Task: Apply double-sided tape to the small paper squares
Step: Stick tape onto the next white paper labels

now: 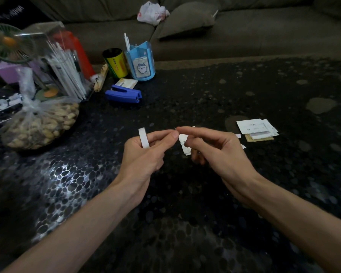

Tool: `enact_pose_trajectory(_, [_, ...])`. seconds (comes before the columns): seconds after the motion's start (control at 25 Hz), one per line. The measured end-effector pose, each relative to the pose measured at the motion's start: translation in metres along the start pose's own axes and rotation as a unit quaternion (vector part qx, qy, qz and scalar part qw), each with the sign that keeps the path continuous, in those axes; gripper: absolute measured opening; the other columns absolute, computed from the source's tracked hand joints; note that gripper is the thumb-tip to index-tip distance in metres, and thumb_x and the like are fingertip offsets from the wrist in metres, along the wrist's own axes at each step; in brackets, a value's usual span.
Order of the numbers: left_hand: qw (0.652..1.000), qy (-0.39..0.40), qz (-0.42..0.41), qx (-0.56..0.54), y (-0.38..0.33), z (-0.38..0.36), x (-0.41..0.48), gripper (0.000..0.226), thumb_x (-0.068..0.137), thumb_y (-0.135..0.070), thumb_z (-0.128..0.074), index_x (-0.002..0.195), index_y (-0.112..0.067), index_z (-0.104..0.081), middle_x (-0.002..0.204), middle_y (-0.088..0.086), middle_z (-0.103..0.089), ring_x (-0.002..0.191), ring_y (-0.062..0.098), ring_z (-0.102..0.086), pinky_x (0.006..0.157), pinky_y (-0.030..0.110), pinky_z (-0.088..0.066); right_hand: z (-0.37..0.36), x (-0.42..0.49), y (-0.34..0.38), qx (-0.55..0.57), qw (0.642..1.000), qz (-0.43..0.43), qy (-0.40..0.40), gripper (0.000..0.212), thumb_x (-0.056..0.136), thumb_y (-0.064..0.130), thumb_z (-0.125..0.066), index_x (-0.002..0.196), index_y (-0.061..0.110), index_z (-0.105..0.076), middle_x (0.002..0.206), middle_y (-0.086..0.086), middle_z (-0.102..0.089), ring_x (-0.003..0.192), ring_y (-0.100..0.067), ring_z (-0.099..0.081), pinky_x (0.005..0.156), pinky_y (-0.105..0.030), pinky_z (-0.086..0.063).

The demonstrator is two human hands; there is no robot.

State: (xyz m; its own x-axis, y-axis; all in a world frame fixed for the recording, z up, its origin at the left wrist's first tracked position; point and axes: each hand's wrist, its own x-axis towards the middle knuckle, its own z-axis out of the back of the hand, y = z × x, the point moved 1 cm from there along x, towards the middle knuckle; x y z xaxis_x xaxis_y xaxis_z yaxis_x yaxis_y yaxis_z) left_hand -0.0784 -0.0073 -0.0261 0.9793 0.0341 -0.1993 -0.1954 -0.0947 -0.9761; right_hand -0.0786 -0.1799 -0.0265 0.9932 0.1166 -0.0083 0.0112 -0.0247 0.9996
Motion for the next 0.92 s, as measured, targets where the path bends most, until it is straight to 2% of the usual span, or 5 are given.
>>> enact_pose_trajectory(0.16, [1.0,0.0,-0.006,0.001,-0.0002,-0.0007,-0.0007,0.017,0.09,-0.024,-0.076,0.103,-0.016,-0.082,0.05,-0.01,-0.045,0.048,0.008,-0.028,0.05,0.027,-0.021,0.0001,-0.0002,0.0004,0.004,1.0,0.0,0.002,0.032,0.097,0.007,-0.066,0.107,0.031,-0.084,0.084,-0.013,-0.066,0.067,-0.012,-0.053,0.062,-0.019,-0.043])
enact_pose_trajectory(0.32, [1.0,0.0,-0.006,-0.003,0.0001,-0.0005,-0.0009,0.016,0.091,-0.023,-0.076,0.104,-0.015,-0.082,0.049,-0.011,-0.045,0.047,0.007,-0.028,0.048,0.025,-0.022,0.0007,0.0002,-0.0001,0.0,1.0,-0.003,0.003,0.032,0.097,0.008,-0.067,0.107,0.034,-0.084,0.086,-0.019,-0.066,0.068,-0.013,-0.053,0.062,-0.019,-0.043])
enact_pose_trajectory(0.48, [1.0,0.002,-0.001,-0.001,-0.0004,-0.0002,-0.0005,0.017,0.091,-0.025,-0.076,0.105,-0.017,-0.082,0.05,-0.009,-0.044,0.048,0.008,-0.028,0.049,0.026,-0.023,0.0016,0.0005,-0.0007,0.002,1.0,-0.006,0.006,0.032,0.098,0.008,-0.067,0.109,0.034,-0.083,0.081,-0.003,-0.068,0.068,-0.011,-0.054,0.062,-0.017,-0.044])
enact_pose_trajectory(0.72, [1.0,-0.008,-0.009,0.004,-0.0002,-0.0016,-0.0009,0.014,0.091,-0.024,-0.076,0.101,-0.016,-0.082,0.048,-0.012,-0.046,0.046,0.005,-0.029,0.048,0.024,-0.022,0.0001,-0.0006,0.0011,-0.004,1.0,-0.004,0.001,0.033,0.097,0.008,-0.066,0.108,0.033,-0.084,0.085,-0.019,-0.066,0.069,-0.013,-0.054,0.064,-0.024,-0.043])
enact_pose_trajectory(0.92, [1.0,-0.011,-0.013,0.007,-0.0003,-0.0023,-0.0006,0.016,0.091,-0.026,-0.075,0.102,-0.017,-0.082,0.047,-0.015,-0.049,0.045,0.005,-0.031,0.047,0.022,-0.025,0.0004,0.0004,-0.0001,-0.006,1.0,0.002,0.004,0.032,0.098,0.009,-0.066,0.109,0.034,-0.083,0.083,-0.01,-0.067,0.068,-0.012,-0.054,0.066,-0.027,-0.043])
